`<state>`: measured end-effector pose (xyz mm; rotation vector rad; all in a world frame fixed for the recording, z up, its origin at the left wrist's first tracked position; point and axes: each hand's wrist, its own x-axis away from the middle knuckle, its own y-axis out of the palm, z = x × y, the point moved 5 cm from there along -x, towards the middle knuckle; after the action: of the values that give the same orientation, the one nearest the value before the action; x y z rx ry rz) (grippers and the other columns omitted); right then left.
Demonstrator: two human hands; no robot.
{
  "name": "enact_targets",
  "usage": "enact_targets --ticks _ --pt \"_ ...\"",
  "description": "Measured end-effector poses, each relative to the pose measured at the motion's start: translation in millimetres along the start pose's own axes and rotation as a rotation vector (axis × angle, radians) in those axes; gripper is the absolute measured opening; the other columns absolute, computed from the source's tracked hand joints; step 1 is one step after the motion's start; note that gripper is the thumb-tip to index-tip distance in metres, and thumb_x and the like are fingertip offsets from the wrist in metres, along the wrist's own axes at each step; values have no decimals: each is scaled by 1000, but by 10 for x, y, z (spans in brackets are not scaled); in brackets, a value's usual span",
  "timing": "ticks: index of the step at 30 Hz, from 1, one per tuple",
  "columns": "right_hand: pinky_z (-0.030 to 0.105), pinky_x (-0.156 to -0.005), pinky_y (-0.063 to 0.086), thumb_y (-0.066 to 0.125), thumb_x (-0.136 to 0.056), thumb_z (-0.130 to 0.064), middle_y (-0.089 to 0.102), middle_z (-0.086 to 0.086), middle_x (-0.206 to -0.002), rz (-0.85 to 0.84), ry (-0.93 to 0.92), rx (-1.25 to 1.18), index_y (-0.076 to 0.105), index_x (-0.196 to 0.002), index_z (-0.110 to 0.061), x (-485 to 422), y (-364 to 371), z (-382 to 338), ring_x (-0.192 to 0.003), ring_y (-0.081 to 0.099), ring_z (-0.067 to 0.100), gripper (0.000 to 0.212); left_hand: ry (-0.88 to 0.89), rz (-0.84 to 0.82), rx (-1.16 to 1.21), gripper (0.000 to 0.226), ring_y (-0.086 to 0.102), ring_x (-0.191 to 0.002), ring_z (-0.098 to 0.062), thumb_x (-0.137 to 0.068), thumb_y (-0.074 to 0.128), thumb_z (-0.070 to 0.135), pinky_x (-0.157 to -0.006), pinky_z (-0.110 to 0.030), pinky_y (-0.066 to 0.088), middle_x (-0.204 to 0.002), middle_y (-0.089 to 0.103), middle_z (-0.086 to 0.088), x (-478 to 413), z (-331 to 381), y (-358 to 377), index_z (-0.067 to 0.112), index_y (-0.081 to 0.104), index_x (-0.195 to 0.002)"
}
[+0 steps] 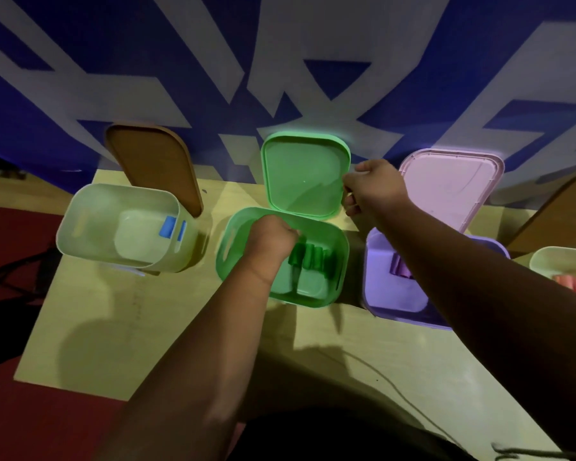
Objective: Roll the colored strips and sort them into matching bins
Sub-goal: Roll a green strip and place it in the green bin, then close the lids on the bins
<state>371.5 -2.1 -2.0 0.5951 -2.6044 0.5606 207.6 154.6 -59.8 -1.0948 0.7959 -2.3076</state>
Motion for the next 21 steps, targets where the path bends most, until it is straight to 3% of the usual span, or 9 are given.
enact_targets --ticks 4,6,8,10,13,17,19,21 --pt "30 -44 45 66 -97 -11 63 10 -75 1 -34 9 61 -121 -19 76 24 -122 -52 57 22 27 26 16 79 22 73 -82 -31 -94 73 26 -84 -36 61 -87 79 -16 172 222 -291 6 76 -85" --pt "29 -44 46 65 -100 -13 66 11 -80 4 -65 45 65 -117 -23 116 23 -149 -54 57 21 20 53 8 167 20 77 -85 -30 -90 70 28 -87 -44 65 -90 80 -13 239 326 -406 10 77 -87" --pt "27 -43 47 66 -99 -16 69 13 -84 16 -118 102 66 -107 -26 145 19 -192 -53 59 21 13 77 -20 263 15 79 -93 -34 -94 69 26 -85 -46 65 -97 82 -12 334 447 -512 14 76 -87" --pt "30 -44 52 68 -99 -16 72 14 -88 -4 -163 193 68 -110 -25 206 37 -251 -55 64 23 14 92 -24 343 13 78 -92 -32 -102 65 19 -75 -38 61 -105 81 -13 424 558 -618 13 76 -97" --pt "43 -56 65 71 -100 -19 74 13 -94 -9 -221 332 69 -114 -22 334 54 -316 -69 75 33 15 105 -19 402 17 73 -87 -24 -106 62 16 -70 -33 56 -108 79 -12 558 653 -723 5 74 -112" --pt "53 -76 65 70 -97 -24 75 11 -92 27 -353 389 69 -102 -23 492 69 -313 -79 75 34 5 67 10 536 17 73 -91 -26 -109 62 21 -74 -34 58 -108 74 -14 721 575 -748 16 62 -93" --pt "49 -81 62 69 -96 -22 73 6 -87 51 -468 413 71 -101 -21 635 71 -358 -80 73 30 5 63 43 648 25 77 -100 -28 -110 62 33 -86 -39 63 -110 73 -14 821 535 -784 15 59 -94" --pt "38 -83 56 70 -97 -21 72 7 -93 60 -585 475 74 -107 -18 797 65 -420 -86 70 27 11 62 51 782 36 78 -107 -28 -109 62 46 -94 -41 65 -115 72 -13 902 517 -811 10 63 -112"
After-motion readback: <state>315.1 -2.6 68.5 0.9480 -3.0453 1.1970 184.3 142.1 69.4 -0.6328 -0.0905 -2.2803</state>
